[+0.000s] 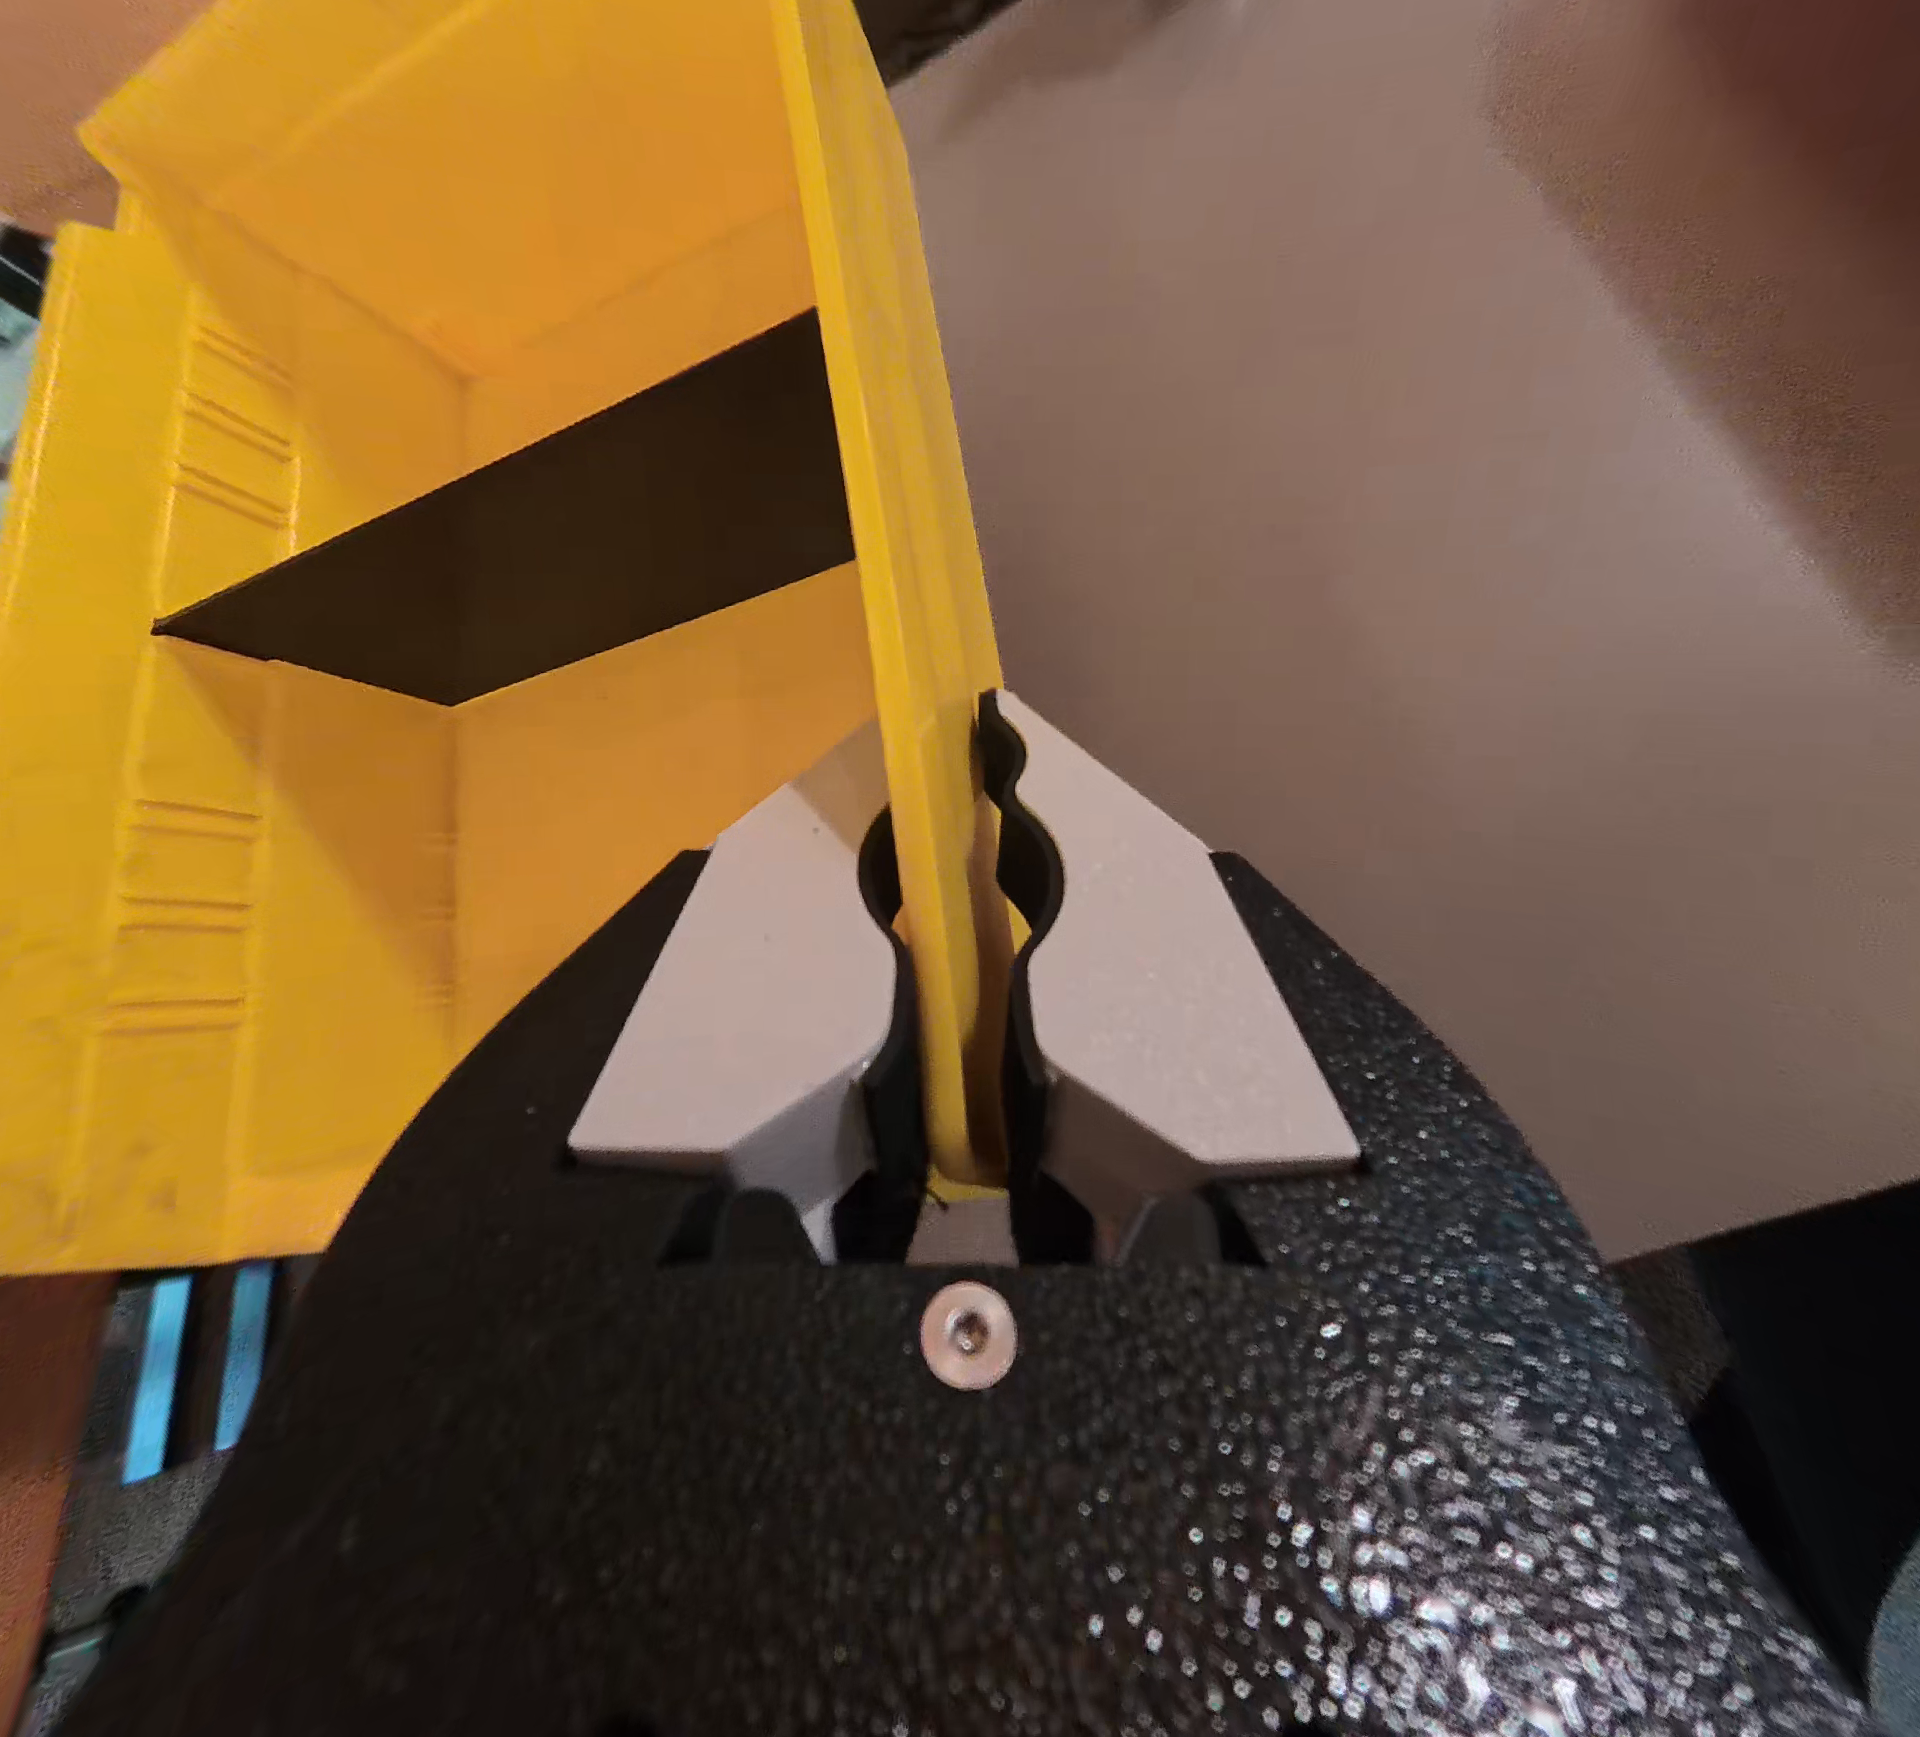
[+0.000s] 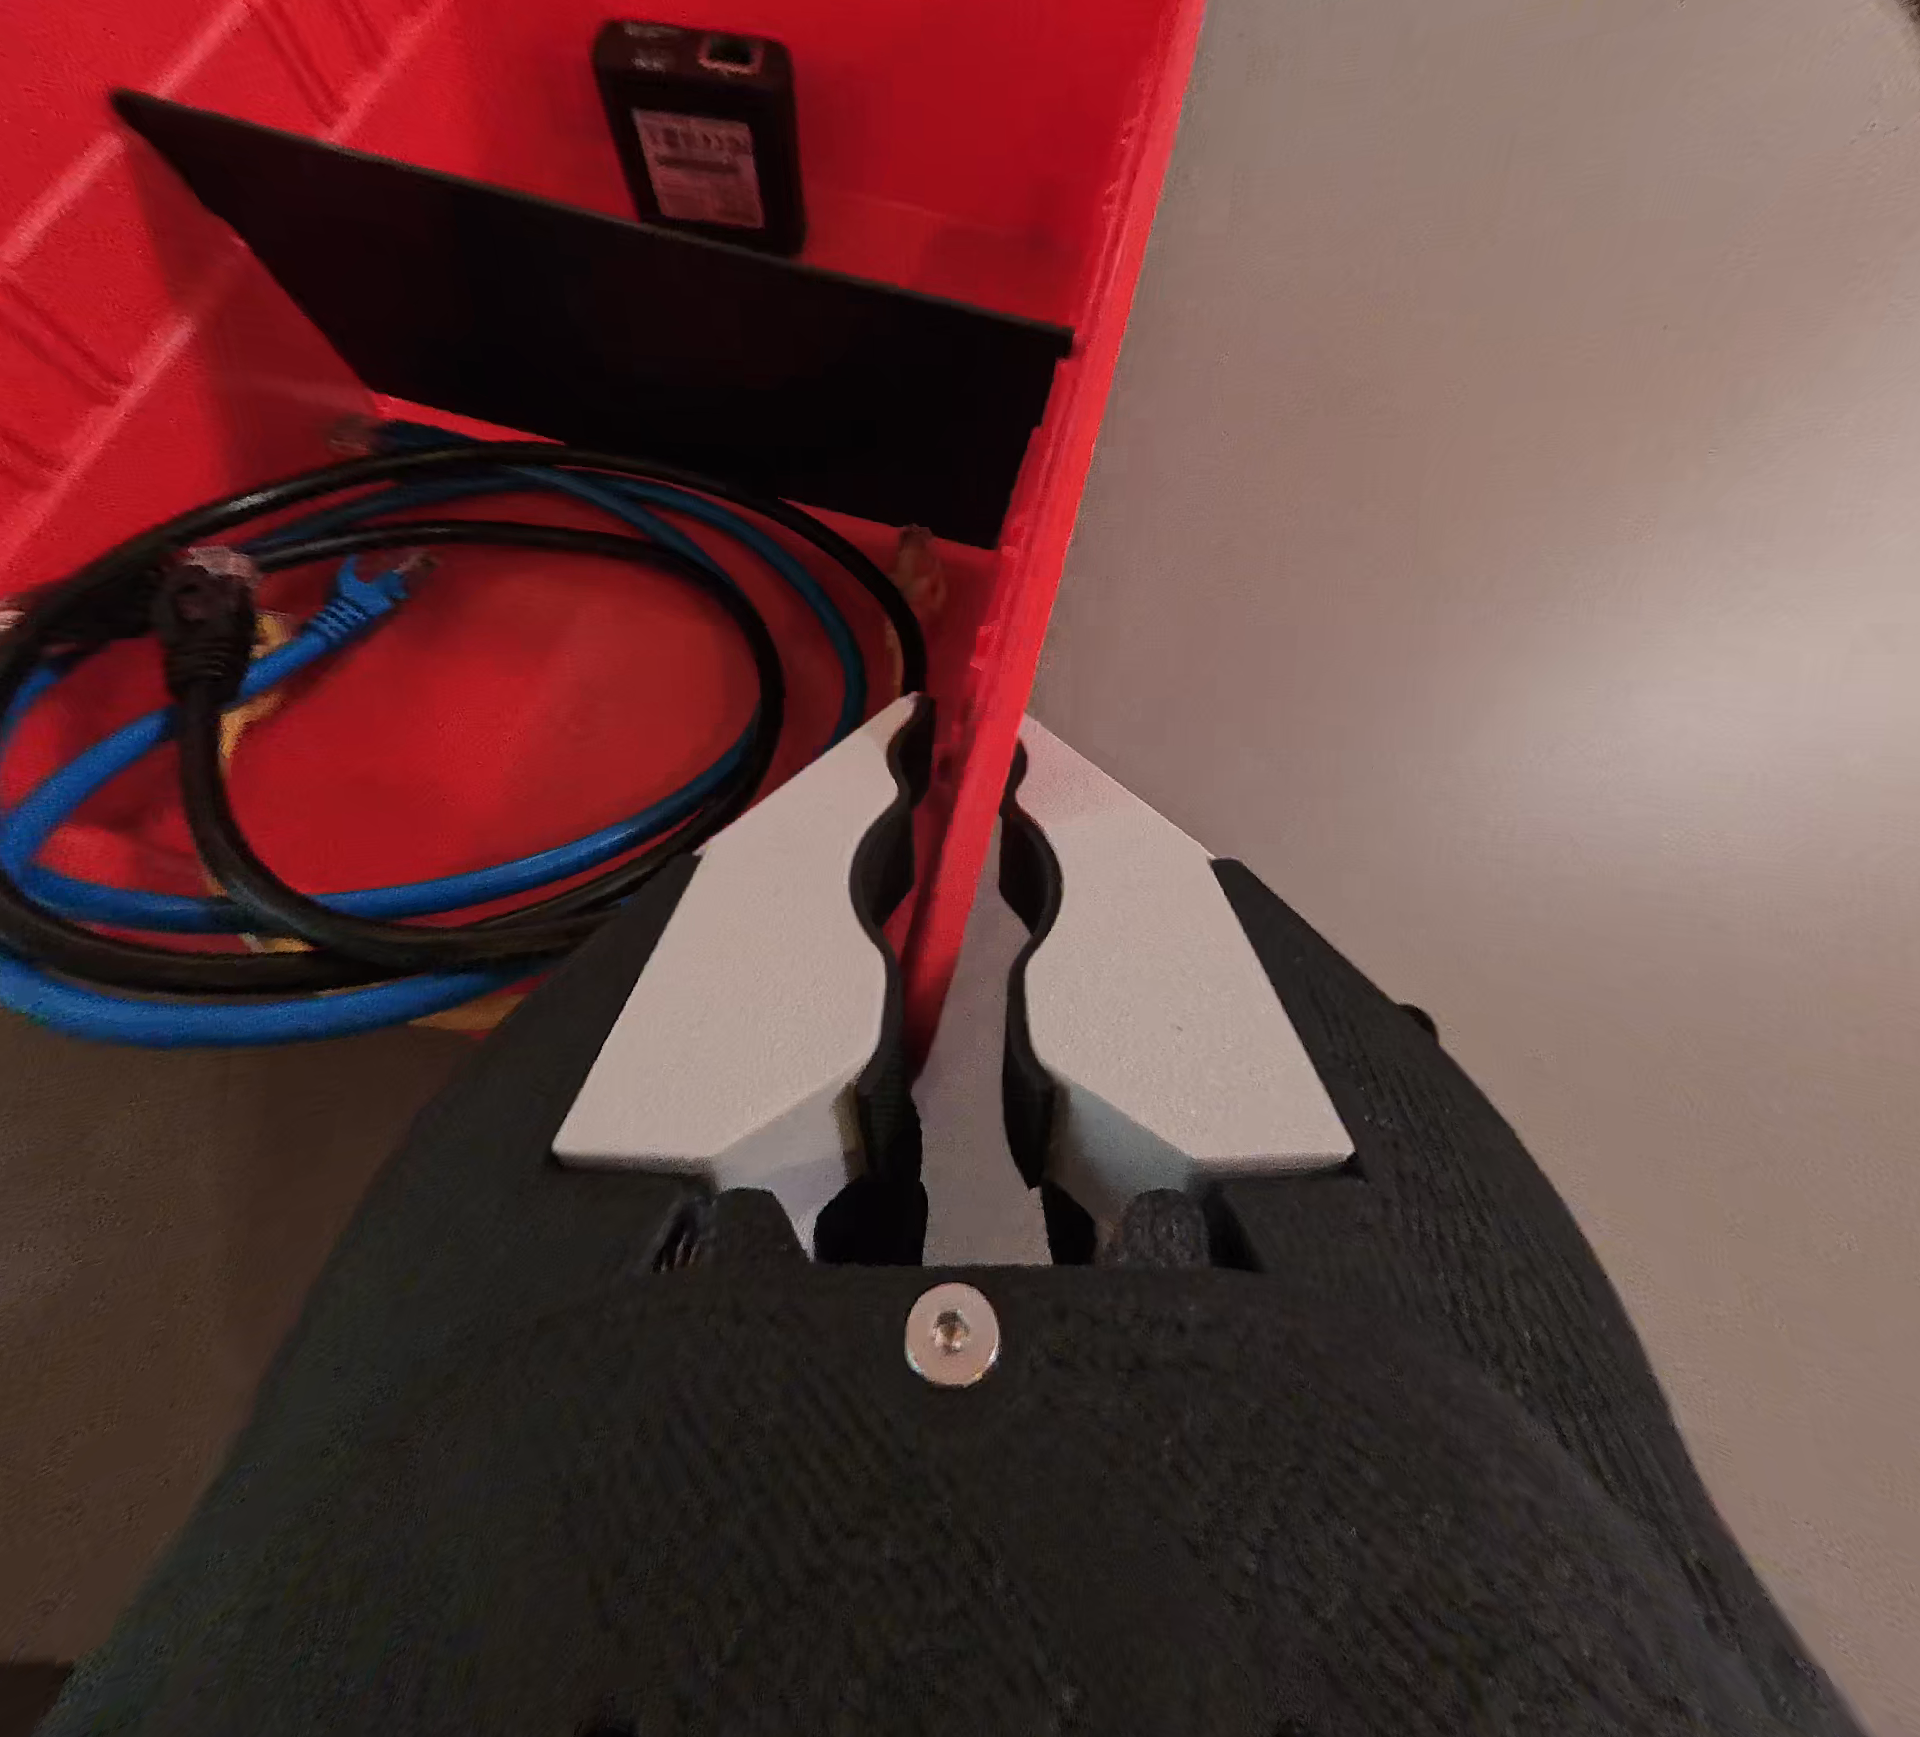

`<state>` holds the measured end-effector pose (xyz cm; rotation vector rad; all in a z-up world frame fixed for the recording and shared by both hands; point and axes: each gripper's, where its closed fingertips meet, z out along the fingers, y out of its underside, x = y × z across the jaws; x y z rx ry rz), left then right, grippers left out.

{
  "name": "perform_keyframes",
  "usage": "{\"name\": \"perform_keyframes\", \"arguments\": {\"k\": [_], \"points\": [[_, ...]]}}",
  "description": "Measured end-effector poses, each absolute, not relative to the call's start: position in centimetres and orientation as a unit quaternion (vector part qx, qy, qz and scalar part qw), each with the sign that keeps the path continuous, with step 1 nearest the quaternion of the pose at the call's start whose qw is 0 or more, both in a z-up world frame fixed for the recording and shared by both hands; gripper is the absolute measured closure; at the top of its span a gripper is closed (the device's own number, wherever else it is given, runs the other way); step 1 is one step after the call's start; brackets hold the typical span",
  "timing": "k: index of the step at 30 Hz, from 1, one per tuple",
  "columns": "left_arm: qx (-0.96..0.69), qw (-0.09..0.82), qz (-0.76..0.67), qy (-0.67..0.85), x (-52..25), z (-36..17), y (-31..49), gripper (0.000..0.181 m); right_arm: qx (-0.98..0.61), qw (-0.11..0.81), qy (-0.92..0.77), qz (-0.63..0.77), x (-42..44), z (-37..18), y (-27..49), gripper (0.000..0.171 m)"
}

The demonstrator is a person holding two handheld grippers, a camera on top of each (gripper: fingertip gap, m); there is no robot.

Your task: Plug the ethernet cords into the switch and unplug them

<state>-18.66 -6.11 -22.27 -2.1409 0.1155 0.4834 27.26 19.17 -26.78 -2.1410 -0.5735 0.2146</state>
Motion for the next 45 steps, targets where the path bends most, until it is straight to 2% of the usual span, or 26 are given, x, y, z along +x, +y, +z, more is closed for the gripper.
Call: {"name": "perform_keyframes", "arguments": {"k": [7, 8, 10, 11, 12, 15, 19, 24, 27, 32, 37, 44, 45], "points": [[-0.827, 0.506, 0.235, 0.072, -16.8, -16.8, -6.5, 0.177, -0.825, 0.461, -0.278, 0.174, 16.9, -26.3, 15.5, 0.15], [-0.82, 0.515, 0.236, 0.082, -16.3, -16.1, -6.0, 0.177, -0.81, 0.463, -0.29, 0.211, 14.9, -26.0, 14.5, 0.141], [-0.805, 0.537, 0.229, 0.105, -14.7, -14.4, -4.8, 0.177, -0.775, 0.479, -0.314, 0.268, 12.0, -24.7, 12.6, 0.096], [-0.797, 0.549, 0.222, 0.118, -13.6, -13.6, -4.0, 0.177, -0.755, 0.5, -0.323, 0.273, 11.6, -23.8, 12.1, 0.079], [-0.788, 0.563, 0.212, 0.132, -12.4, -12.7, -3.1, 0.177, -0.731, 0.532, -0.328, 0.274, 11.7, -22.5, 11.8, 0.075], [-0.759, 0.6, 0.164, 0.19, -7.3, -10.3, -0.2, 0.177, -0.66, 0.642, -0.281, 0.271, 15.8, -17.6, 12.1, 0.076], [-0.722, 0.624, 0.057, 0.292, 2.4, -8.2, 3.8, 0.177, -0.617, 0.743, -0.174, 0.193, 27.1, -12.3, 13.1, 0.077], [-0.678, 0.592, -0.086, 0.428, 16.4, -7.9, 7.9, 0.177, -0.605, 0.788, -0.104, -0.044, 43.2, -10.0, 12.9, 0.078], [-0.673, 0.542, -0.132, 0.486, 23.7, -10.1, 10.3, 0.178, -0.596, 0.795, -0.075, -0.087, 48.7, -11.2, 12.5, 0.079], [-0.706, 0.444, -0.171, 0.525, 33.0, -17.0, 14.7, 0.177, -0.573, 0.818, -0.024, -0.041, 51.3, -12.0, 13.4, 0.081], [-0.751, 0.383, -0.138, 0.521, 36.2, -24.3, 18.1, 0.177, -0.591, 0.807, -0.019, -0.005, 51.5, -13.2, 14.8, 0.082], [-0.762, 0.398, -0.107, 0.5, 36.5, -28.6, 19.5, 0.178, -0.619, 0.783, -0.055, 0.008, 49.7, -14.6, 15.8, 0.081], [-0.765, 0.391, -0.115, 0.498, 36.5, -28.5, 19.0, 0.159, -0.624, 0.779, -0.059, 0.007, 49.5, -14.8, 15.9, 0.081]]}}
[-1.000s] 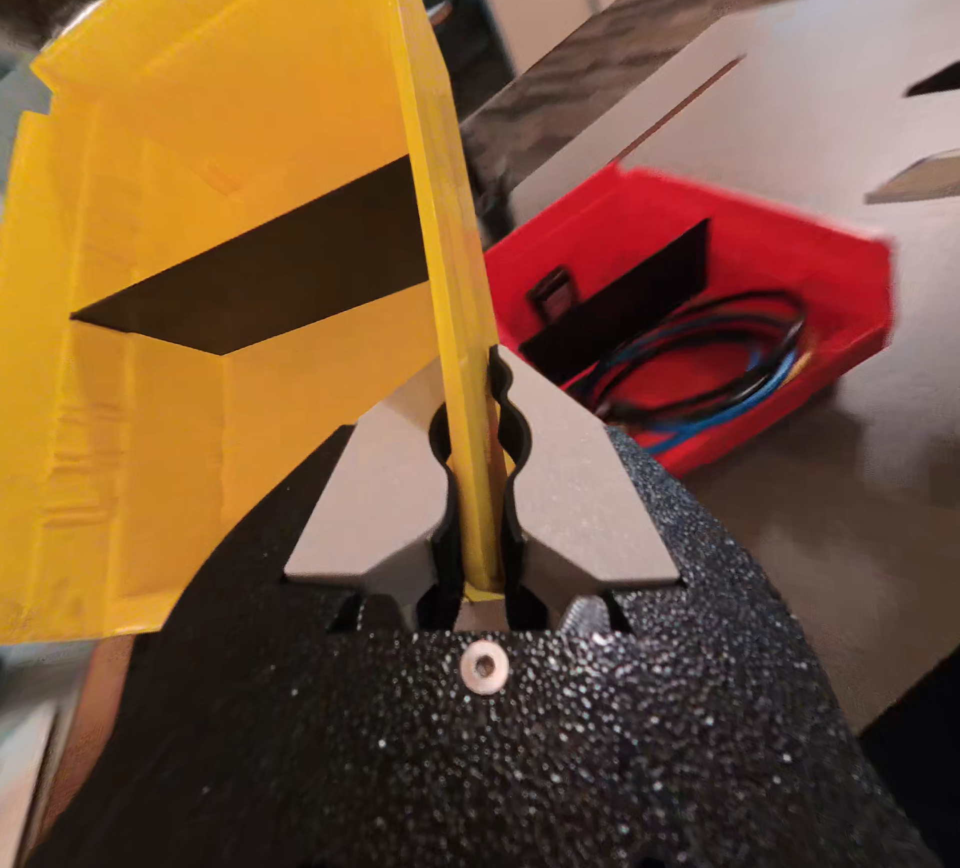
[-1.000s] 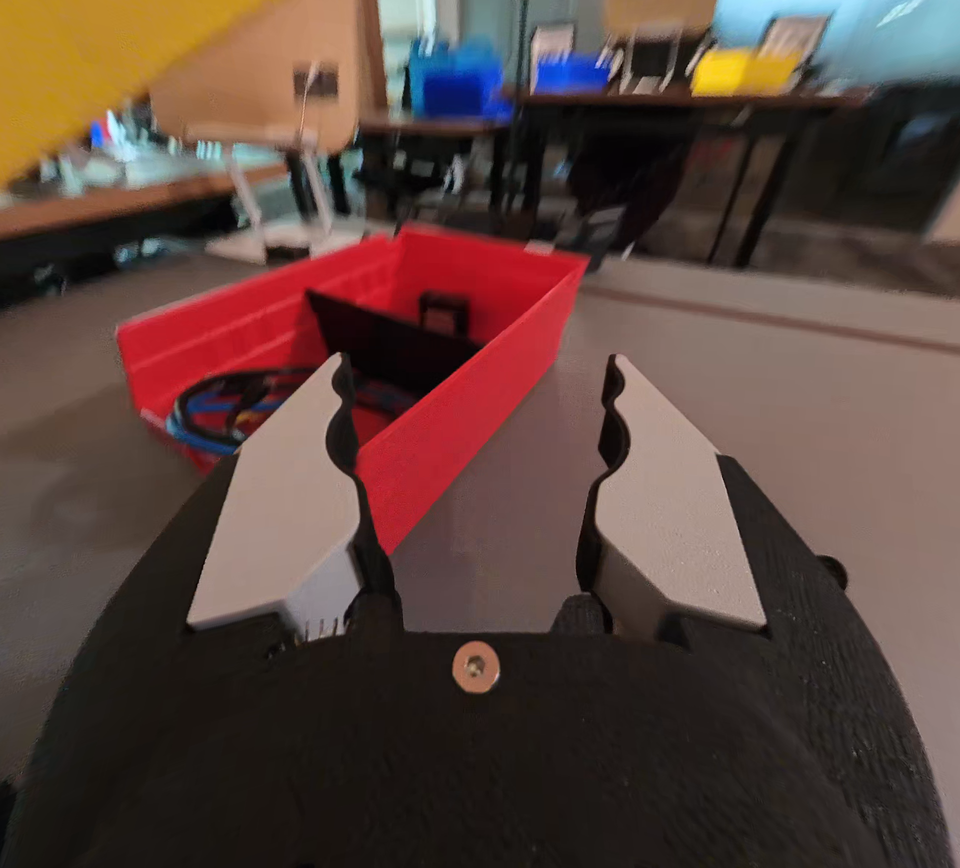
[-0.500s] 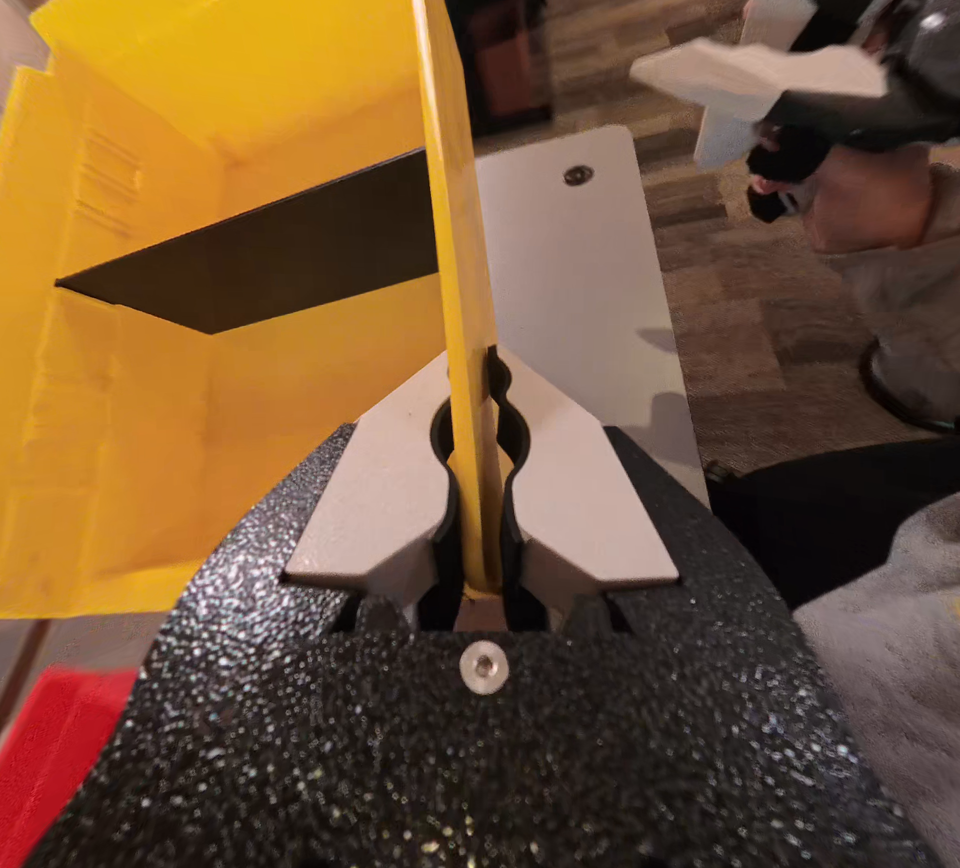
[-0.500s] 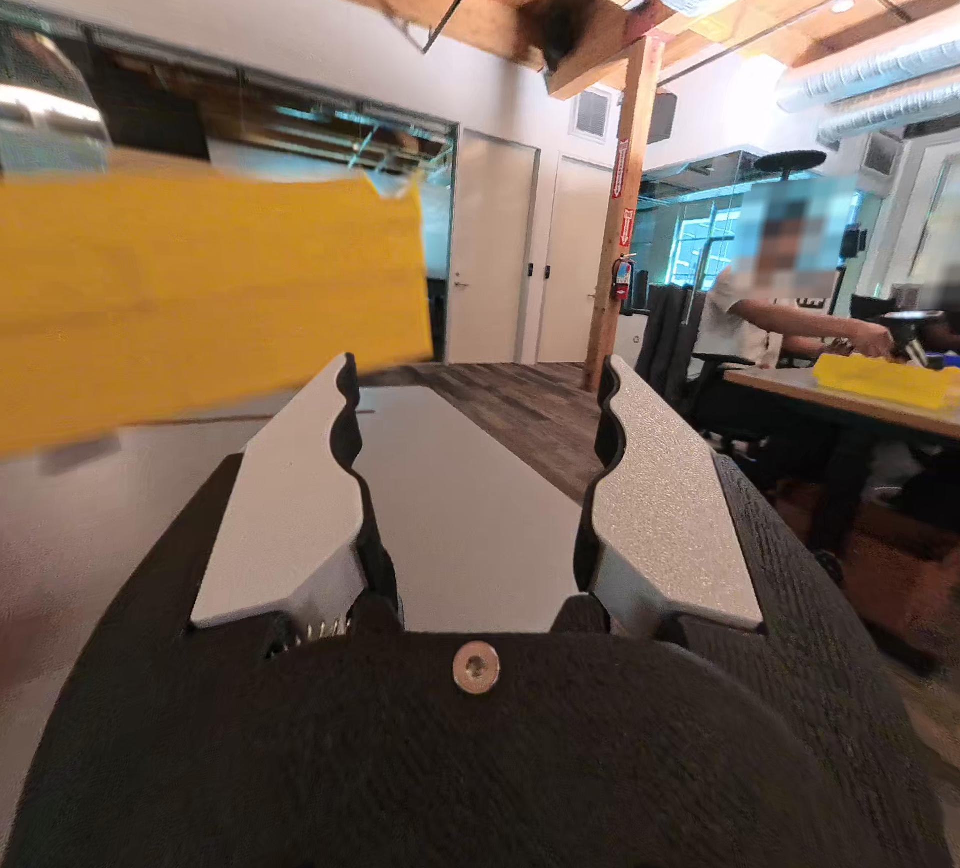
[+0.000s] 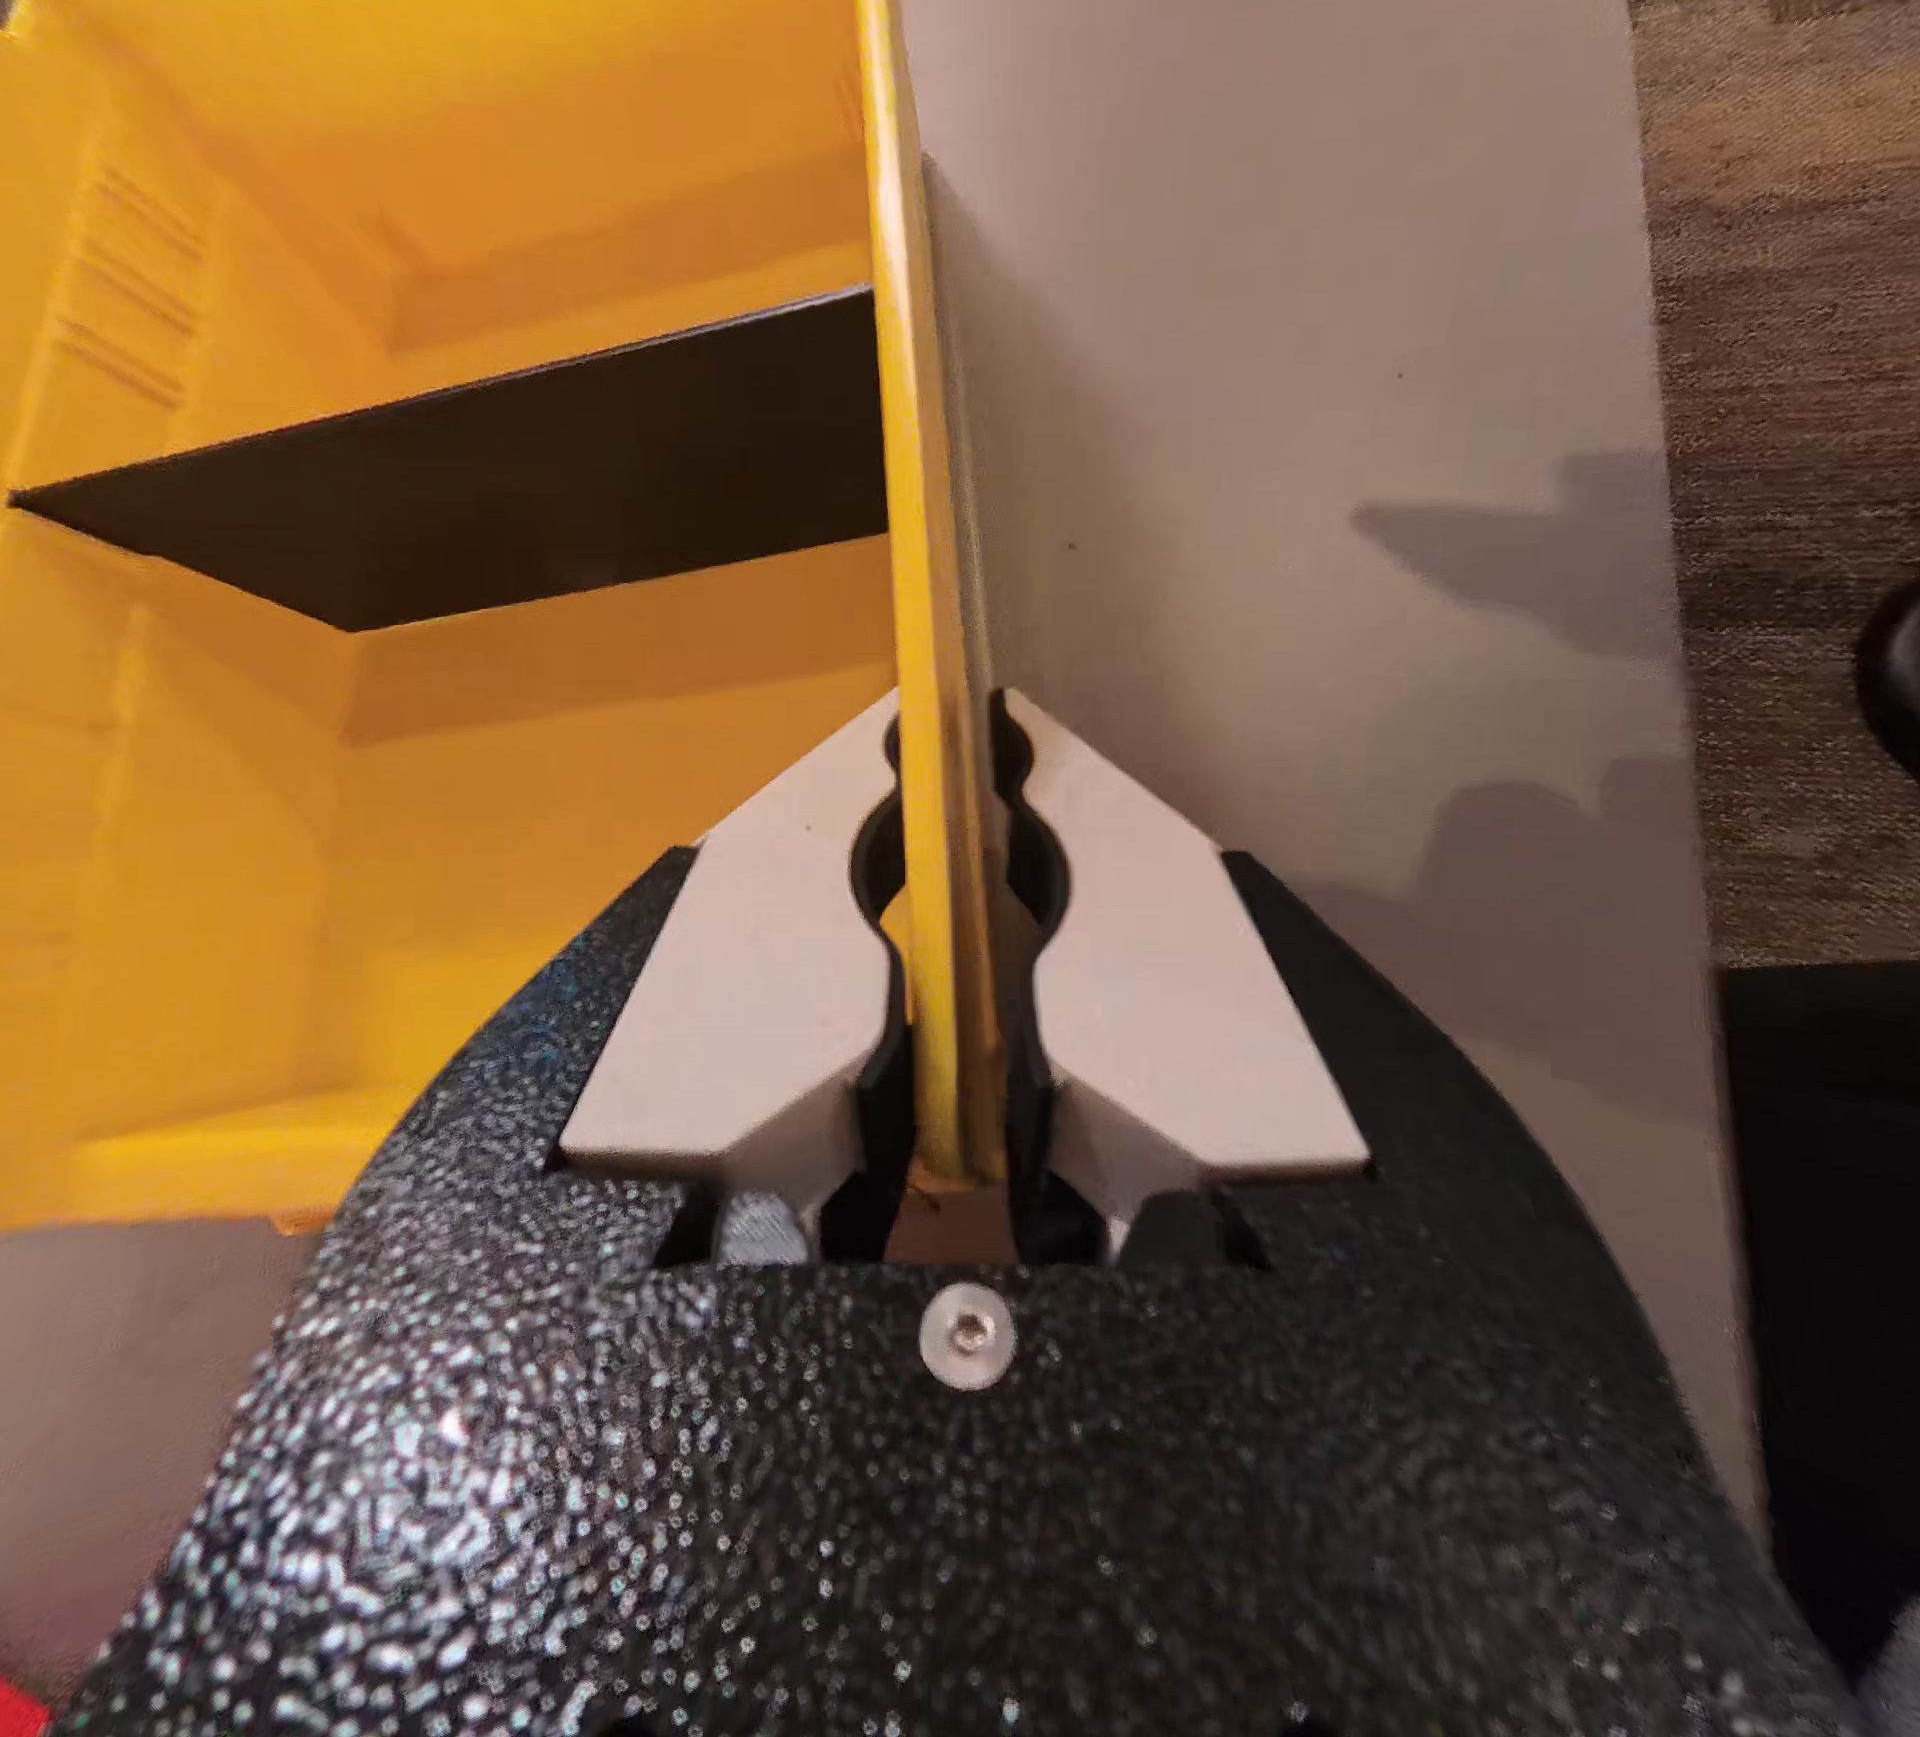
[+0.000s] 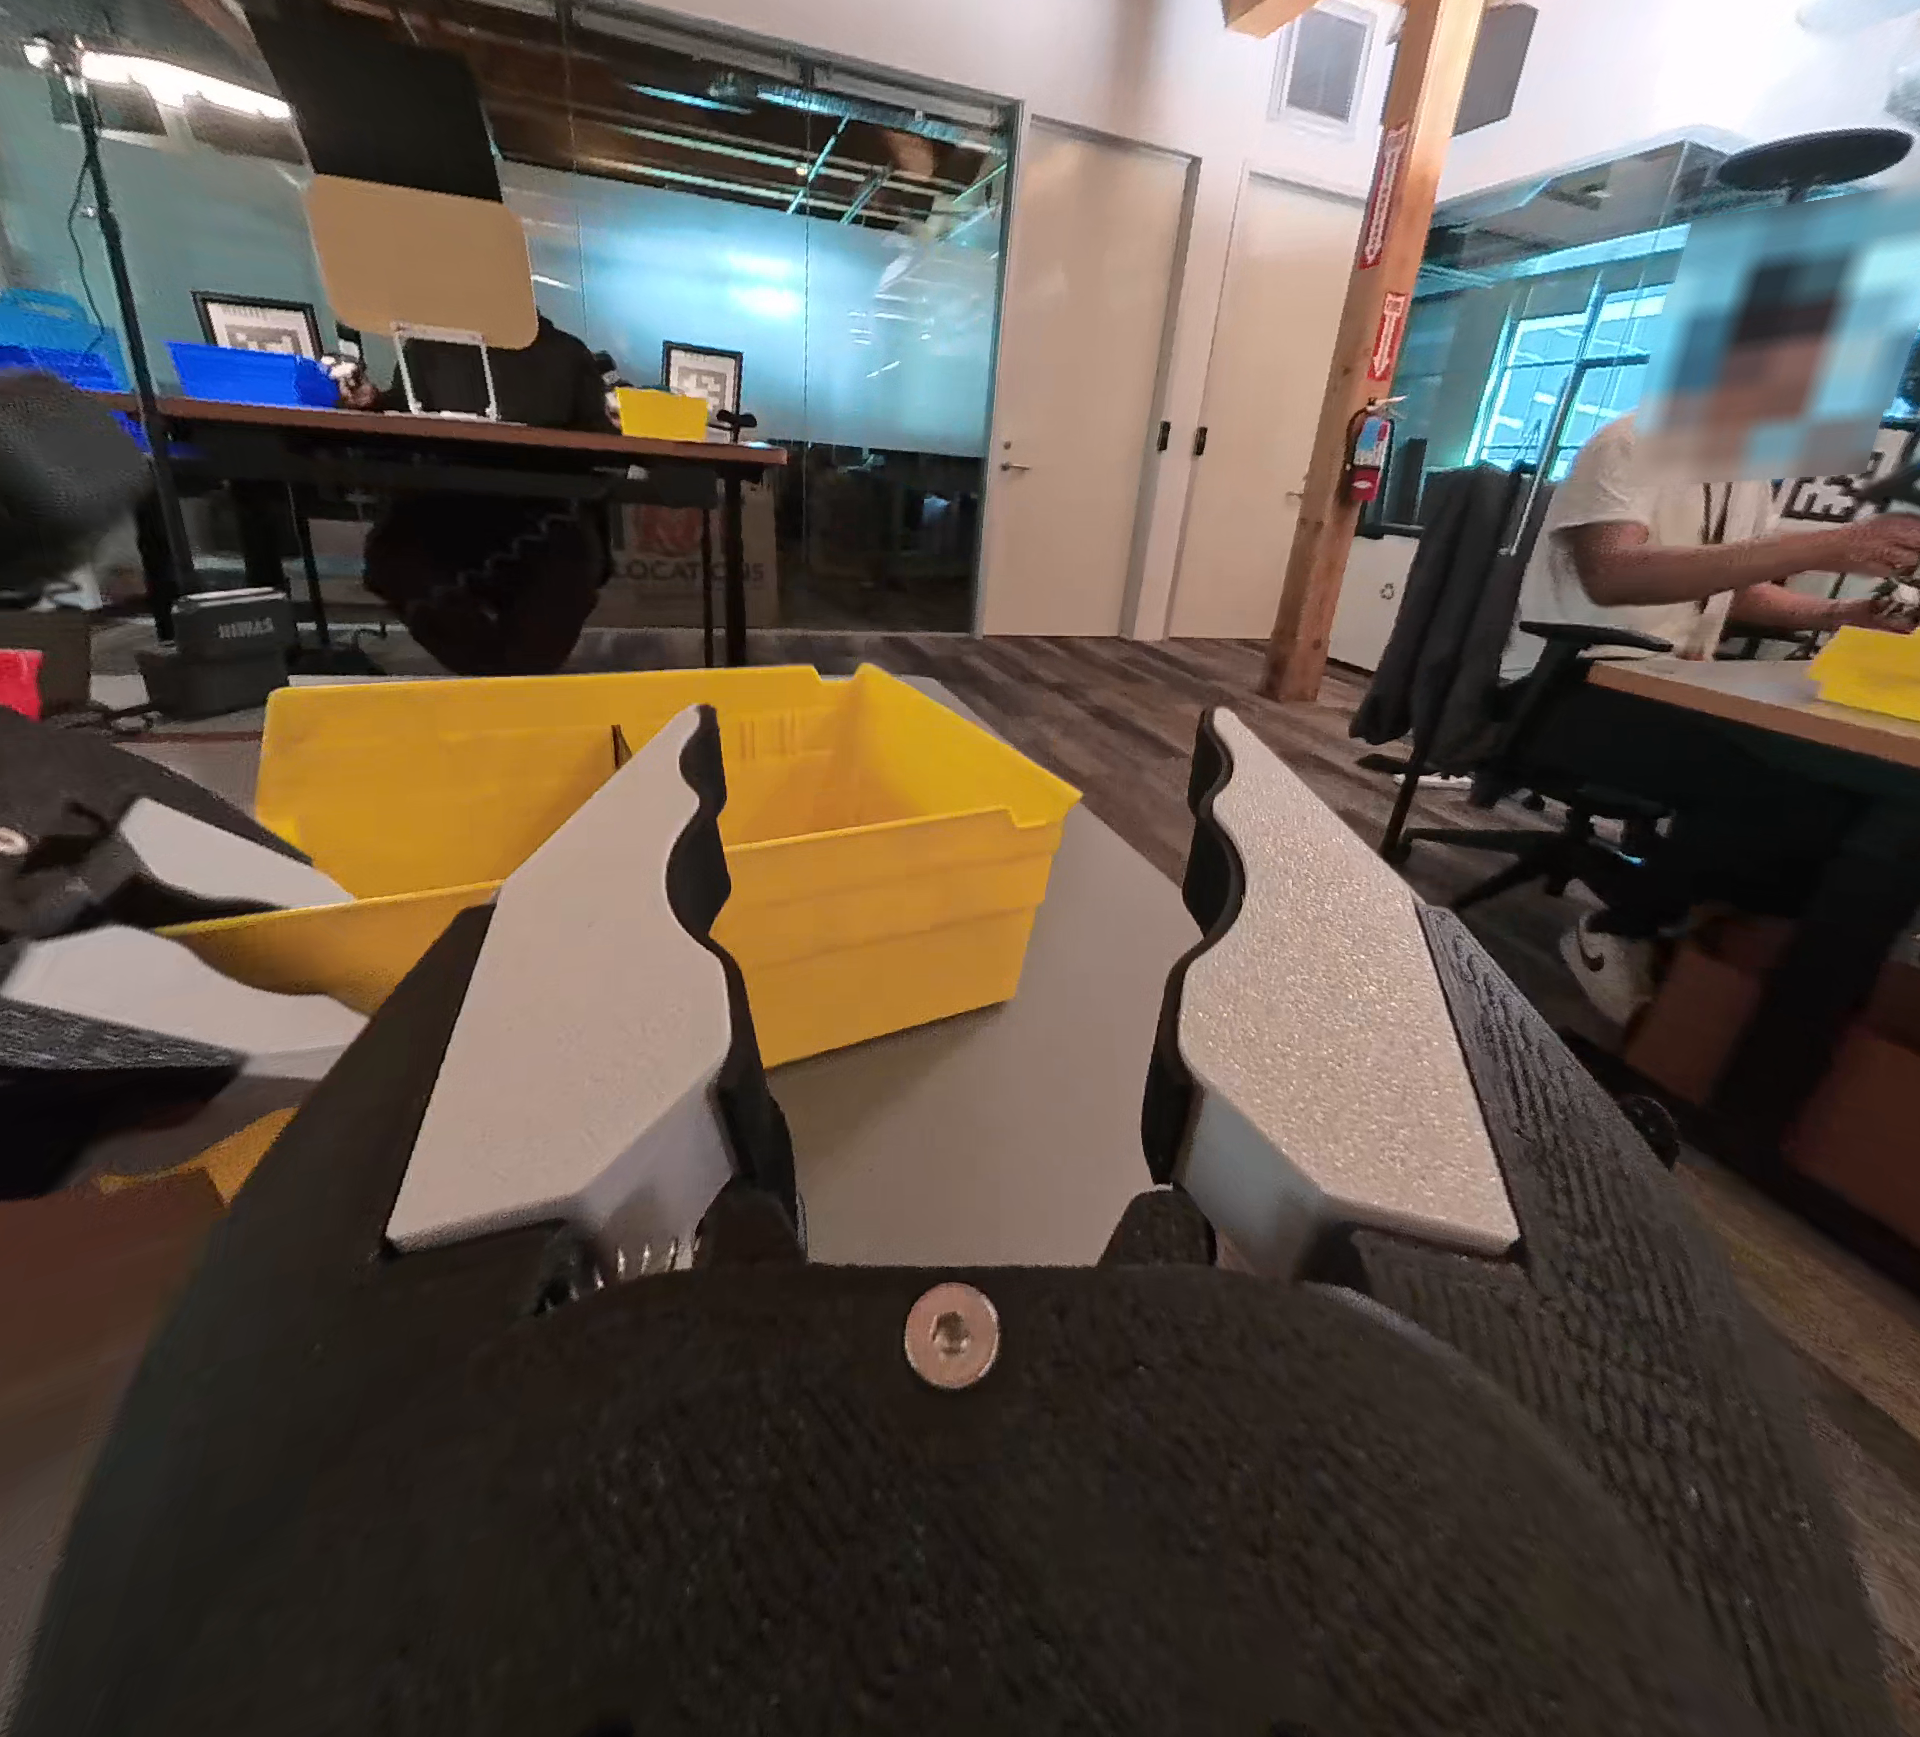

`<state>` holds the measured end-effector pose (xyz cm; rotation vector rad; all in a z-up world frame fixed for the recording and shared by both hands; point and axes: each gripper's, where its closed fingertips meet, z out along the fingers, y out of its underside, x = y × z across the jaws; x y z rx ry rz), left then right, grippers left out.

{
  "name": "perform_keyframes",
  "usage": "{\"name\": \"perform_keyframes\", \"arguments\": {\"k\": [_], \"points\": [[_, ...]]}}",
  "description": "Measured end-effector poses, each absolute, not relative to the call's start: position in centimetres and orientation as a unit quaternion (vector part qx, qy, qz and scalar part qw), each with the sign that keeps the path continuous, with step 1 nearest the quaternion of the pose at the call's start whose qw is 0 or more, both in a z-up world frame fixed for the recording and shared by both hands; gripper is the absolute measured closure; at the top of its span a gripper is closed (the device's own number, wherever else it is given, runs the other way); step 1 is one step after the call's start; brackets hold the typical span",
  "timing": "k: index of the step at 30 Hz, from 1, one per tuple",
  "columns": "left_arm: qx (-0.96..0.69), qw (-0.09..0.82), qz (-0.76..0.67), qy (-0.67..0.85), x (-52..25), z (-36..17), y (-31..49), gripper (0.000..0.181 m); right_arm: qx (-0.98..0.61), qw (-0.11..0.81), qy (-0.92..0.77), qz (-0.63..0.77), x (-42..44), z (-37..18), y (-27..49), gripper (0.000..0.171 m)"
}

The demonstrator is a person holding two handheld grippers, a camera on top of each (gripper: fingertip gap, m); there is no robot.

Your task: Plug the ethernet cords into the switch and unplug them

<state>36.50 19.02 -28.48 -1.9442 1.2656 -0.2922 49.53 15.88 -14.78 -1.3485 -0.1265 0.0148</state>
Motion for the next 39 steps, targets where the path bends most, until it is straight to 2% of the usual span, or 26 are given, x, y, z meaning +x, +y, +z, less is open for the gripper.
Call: {"name": "perform_keyframes", "arguments": {"k": [3, 5, 10, 12, 13, 14, 18, 23, 25, 28, 33, 36, 37, 39], "points": [[-0.77, 0.379, -0.186, 0.478, 36.1, -25.9, 15.9, 0.103, -0.638, 0.767, -0.07, 0.013, 48.6, -15.2, 15.9, 0.08], [-0.745, 0.42, -0.207, 0.475, 33.8, -22.6, 13.5, 0.085, -0.655, 0.751, -0.084, 0.012, 47.5, -15.8, 15.9, 0.077], [-0.725, 0.568, -0.119, 0.372, 19.2, -14.9, 11.2, 0.077, -0.709, 0.696, -0.11, 0.024, 42.4, -17.3, 15.4, 0.047], [-0.736, 0.606, -0.08, 0.29, 11.9, -13.3, 10.5, 0.078, -0.709, 0.697, -0.102, 0.031, 40.1, -17.3, 15.1, 0.044], [-0.743, 0.617, -0.063, 0.25, 8.5, -13.0, 9.9, 0.078, -0.713, 0.695, -0.089, 0.035, 39.2, -17.7, 14.9, 0.05], [-0.751, 0.623, -0.043, 0.214, 5.3, -13.1, 9.2, 0.078, -0.722, 0.687, -0.072, 0.044, 38.2, -18.3, 14.9, 0.058], [-0.79, 0.601, 0.028, 0.112, -4.4, -15.9, 6.3, 0.079, -0.745, 0.66, -0.062, 0.074, 34.1, -21.2, 15.5, 0.055], [-0.824, 0.562, 0.044, 0.056, -8.5, -20.1, 4.8, 0.078, -0.766, 0.639, -0.058, 0.036, 32.7, -23.6, 18.7, 0.049], [-0.83, 0.554, 0.049, 0.051, -8.8, -21.3, 5.0, 0.078, -0.779, 0.623, -0.061, 0.011, 33.0, -24.5, 19.5, 0.062], [-0.809, 0.579, 0.092, 0.046, -10.3, -21.0, 5.2, 0.1, -0.785, 0.614, -0.076, -0.028, 35.2, -24.5, 18.8, 0.072], [-0.829, 0.556, 0.038, 0.057, -9.4, -22.5, 5.9, 0.095, -0.813, 0.58, -0.019, -0.032, 42.1, -25.1, 17.2, 0.096], [-0.849, 0.524, 0.012, 0.063, -8.4, -24.1, 6.7, 0.096, -0.829, 0.559, 0.013, -0.013, 45.5, -25.6, 17.4, 0.131], [-0.857, 0.511, 0.002, 0.065, -8.0, -24.6, 6.9, 0.103, -0.836, 0.548, 0.018, -0.01, 46.4, -25.8, 17.5, 0.142], [-0.871, 0.486, -0.017, 0.065, -7.4, -25.4, 7.4, 0.123, -0.843, 0.537, 0.027, -0.015, 48.1, -25.9, 17.8, 0.151]]}}
